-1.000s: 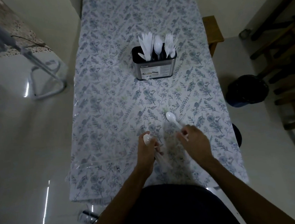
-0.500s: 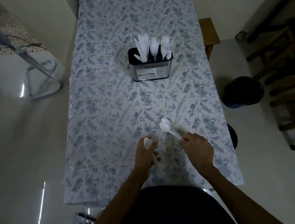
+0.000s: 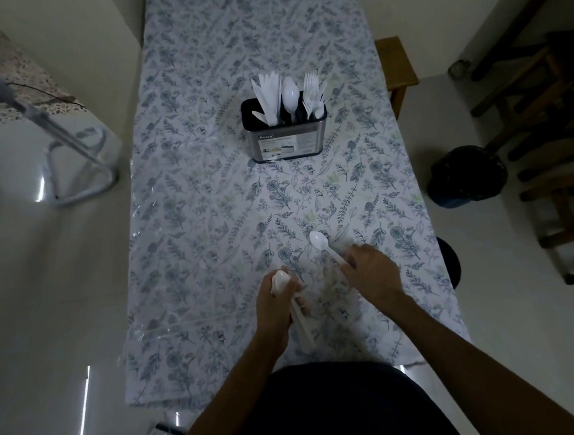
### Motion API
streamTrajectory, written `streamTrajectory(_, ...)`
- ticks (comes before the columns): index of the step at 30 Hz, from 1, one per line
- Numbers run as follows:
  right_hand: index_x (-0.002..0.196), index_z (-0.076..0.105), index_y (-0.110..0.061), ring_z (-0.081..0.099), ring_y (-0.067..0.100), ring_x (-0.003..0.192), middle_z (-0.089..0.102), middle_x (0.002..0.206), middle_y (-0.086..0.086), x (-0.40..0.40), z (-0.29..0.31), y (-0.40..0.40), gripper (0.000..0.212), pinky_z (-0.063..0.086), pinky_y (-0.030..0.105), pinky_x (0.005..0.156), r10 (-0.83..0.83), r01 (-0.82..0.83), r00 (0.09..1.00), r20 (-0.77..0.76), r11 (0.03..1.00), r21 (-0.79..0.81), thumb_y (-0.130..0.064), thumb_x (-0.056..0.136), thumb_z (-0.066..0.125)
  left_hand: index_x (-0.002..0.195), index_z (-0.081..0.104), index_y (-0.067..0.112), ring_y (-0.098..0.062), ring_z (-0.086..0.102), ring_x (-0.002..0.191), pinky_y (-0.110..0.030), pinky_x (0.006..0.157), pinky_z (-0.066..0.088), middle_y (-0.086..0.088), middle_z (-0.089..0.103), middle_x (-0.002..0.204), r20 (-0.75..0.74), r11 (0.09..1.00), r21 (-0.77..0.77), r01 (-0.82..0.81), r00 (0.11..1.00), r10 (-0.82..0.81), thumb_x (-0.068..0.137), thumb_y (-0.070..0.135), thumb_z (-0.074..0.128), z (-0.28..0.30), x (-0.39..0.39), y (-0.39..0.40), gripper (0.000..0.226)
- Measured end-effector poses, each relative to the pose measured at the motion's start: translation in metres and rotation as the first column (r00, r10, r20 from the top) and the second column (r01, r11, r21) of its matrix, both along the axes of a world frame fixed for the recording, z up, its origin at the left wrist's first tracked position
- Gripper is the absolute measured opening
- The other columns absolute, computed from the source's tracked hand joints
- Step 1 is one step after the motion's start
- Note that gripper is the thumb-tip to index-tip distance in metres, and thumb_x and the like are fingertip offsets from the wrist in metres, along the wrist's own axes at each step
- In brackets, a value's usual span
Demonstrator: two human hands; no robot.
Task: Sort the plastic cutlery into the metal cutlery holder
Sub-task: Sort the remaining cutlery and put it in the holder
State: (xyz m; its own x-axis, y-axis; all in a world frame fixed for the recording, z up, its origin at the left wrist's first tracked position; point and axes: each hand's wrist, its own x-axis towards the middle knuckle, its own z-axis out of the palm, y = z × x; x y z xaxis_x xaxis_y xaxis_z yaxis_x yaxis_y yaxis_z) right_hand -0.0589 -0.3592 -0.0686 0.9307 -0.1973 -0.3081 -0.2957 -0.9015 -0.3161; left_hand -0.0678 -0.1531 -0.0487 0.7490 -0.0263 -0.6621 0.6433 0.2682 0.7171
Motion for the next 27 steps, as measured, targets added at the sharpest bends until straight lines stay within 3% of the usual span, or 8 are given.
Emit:
streamTrajectory(4, 0.087, 0.062, -0.017, 0.062, 0.019, 0.074, 0.06, 0.081, -0.001, 0.001, 0.005, 0.006, 0.018, 0.049, 0.031, 0.061, -0.024, 0.021, 0.999, 0.042, 0.998, 0.054, -0.035, 0.092, 0.066, 0.114, 0.061, 0.008, -0.022, 0.06, 0.062, -0.038, 0.056, 0.057, -0.016, 0.064, 0.086, 0.004, 1.0, 0.017, -0.01, 1.0, 0.01, 0.095, 0.011, 0.07, -0.001, 0.002, 0.005, 0.022)
streamTrajectory(9, 0.084, 0.073, -0.017, 0.067, 0.005, 0.068, 0.072, 0.077, -0.007, -0.022, 0.039, 0.039, 0.011, 0.058, 0.027, 0.068, 0.047, -0.056, 0.998, 0.031, 0.879, 0.474, -0.028, 0.087, 0.072, 0.109, 0.062, 0.013, -0.021, 0.069, 0.074, -0.039, 0.067, 0.061, -0.006, 0.07, 0.085, -0.007, 1.0, 0.015, -0.002, 1.0, 0.002, 0.096, 0.031, 0.07, 0.002, 0.005, 0.004, 0.023)
streamTrajectory(12, 0.07, 0.066, -0.02, 0.061, 0.004, 0.057, 0.066, 0.061, -0.011, -0.035, 0.051, 0.062, 0.024, 0.046, 0.017, 0.055, 0.138, -0.122, 0.99, 0.009, 0.839, 0.53, -0.035, 0.088, 0.072, 0.114, 0.06, 0.01, -0.025, 0.067, 0.079, -0.046, 0.074, 0.058, -0.009, 0.067, 0.09, 0.016, 1.0, 0.01, -0.024, 1.0, 0.024, 0.099, 0.03, 0.065, 0.001, 0.006, -0.002, 0.025)
streamTrajectory(14, 0.064, 0.058, -0.026, 0.057, 0.003, 0.053, 0.06, 0.056, -0.015, -0.037, 0.051, 0.067, 0.032, 0.038, 0.014, 0.052, 0.137, -0.121, 0.99, 0.013, 0.822, 0.557, -0.038, 0.09, 0.071, 0.112, 0.061, 0.012, -0.025, 0.063, 0.073, -0.041, 0.066, 0.056, -0.01, 0.066, 0.089, 0.076, 0.993, 0.118, -0.004, 0.997, -0.005, 0.099, 0.031, 0.065, -0.001, 0.007, -0.002, 0.023)
streamTrajectory(18, 0.082, 0.07, -0.023, 0.064, 0.006, 0.068, 0.069, 0.072, -0.01, -0.029, 0.053, 0.059, 0.022, 0.052, 0.024, 0.063, 0.042, -0.037, 0.999, 0.003, 0.834, 0.551, -0.045, 0.088, 0.071, 0.111, 0.057, 0.011, -0.019, 0.053, 0.056, -0.03, 0.046, 0.044, -0.008, 0.063, 0.079, 0.186, 0.965, 0.243, 0.094, 0.972, -0.142, 0.103, 0.038, 0.056, 0.005, 0.004, 0.003, 0.029)
streamTrajectory(21, 0.1, 0.07, -0.029, 0.068, 0.001, 0.075, 0.072, 0.085, -0.01, -0.019, 0.062, 0.048, 0.027, 0.055, 0.017, 0.068, -0.055, 0.084, 0.996, -0.065, 0.754, 0.651, -0.048, 0.082, 0.077, 0.113, 0.055, 0.006, -0.016, 0.047, 0.045, -0.026, 0.044, 0.036, -0.002, 0.061, 0.063, 0.146, 0.929, 0.251, 0.272, 0.938, -0.315, 0.104, 0.05, 0.038, 0.004, 0.0, 0.005, 0.048)
streamTrajectory(24, 0.107, 0.07, -0.031, 0.071, 0.002, 0.077, 0.074, 0.09, -0.009, -0.011, 0.067, 0.045, 0.027, 0.051, 0.014, 0.064, 0.1, 0.036, 0.984, -0.145, 0.694, 0.719, -0.047, 0.085, 0.076, 0.091, 0.061, -0.001, -0.021, 0.043, 0.04, -0.023, 0.042, 0.033, -0.011, 0.06, 0.058, 0.169, 0.878, 0.206, 0.432, 0.868, -0.467, 0.108, 0.054, 0.016, 0.007, -0.004, 0.0, 0.073)
streamTrajectory(27, 0.1, 0.075, -0.021, 0.068, -0.002, 0.071, 0.073, 0.081, -0.009, -0.009, 0.065, 0.046, 0.016, 0.049, 0.012, 0.062, 0.178, -0.08, 0.98, -0.084, 0.752, 0.655, -0.035, 0.091, 0.072, 0.096, 0.056, 0.005, -0.023, 0.048, 0.043, -0.03, 0.044, 0.036, -0.011, 0.065, 0.063, 0.16, 0.826, 0.262, 0.499, 0.822, -0.547, 0.108, 0.052, 0.026, 0.008, -0.005, -0.004, 0.057)
